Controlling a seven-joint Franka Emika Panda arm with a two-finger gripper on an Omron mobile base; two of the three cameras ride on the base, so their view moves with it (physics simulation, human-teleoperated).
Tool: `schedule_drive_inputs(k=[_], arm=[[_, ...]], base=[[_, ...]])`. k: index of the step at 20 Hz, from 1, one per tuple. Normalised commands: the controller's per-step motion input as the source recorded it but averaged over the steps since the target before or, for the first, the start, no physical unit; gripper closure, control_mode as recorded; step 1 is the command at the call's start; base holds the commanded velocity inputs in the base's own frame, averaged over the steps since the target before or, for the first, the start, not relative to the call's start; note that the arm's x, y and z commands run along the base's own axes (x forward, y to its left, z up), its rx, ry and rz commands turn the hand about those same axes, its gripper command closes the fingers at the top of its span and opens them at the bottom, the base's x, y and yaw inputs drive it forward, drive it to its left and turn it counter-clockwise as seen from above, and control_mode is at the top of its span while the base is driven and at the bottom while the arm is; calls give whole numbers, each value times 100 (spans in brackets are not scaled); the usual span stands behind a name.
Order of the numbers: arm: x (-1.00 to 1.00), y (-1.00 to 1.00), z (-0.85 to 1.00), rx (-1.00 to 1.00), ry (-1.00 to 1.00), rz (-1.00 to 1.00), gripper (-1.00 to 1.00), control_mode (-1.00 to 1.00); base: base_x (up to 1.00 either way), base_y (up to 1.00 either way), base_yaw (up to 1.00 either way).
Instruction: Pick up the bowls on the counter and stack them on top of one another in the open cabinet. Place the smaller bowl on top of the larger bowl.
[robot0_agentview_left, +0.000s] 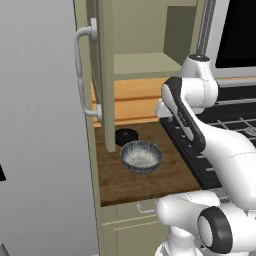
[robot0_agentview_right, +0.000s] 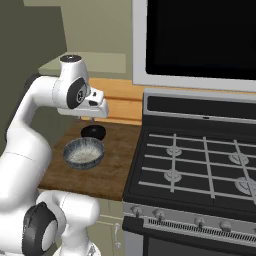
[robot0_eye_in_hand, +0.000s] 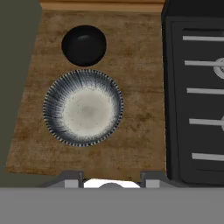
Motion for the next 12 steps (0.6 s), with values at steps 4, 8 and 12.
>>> schedule_drive_inputs(k=[4,8,12], arm=[[-25,4,-9,-6,0,5,-100,-100],[-10,11,-47,-12,21,8,-100,-100],[8,2,-81,-11,16,4,-100,-100]], base=[[0,0,0],[0,0,0],[0,0,0]])
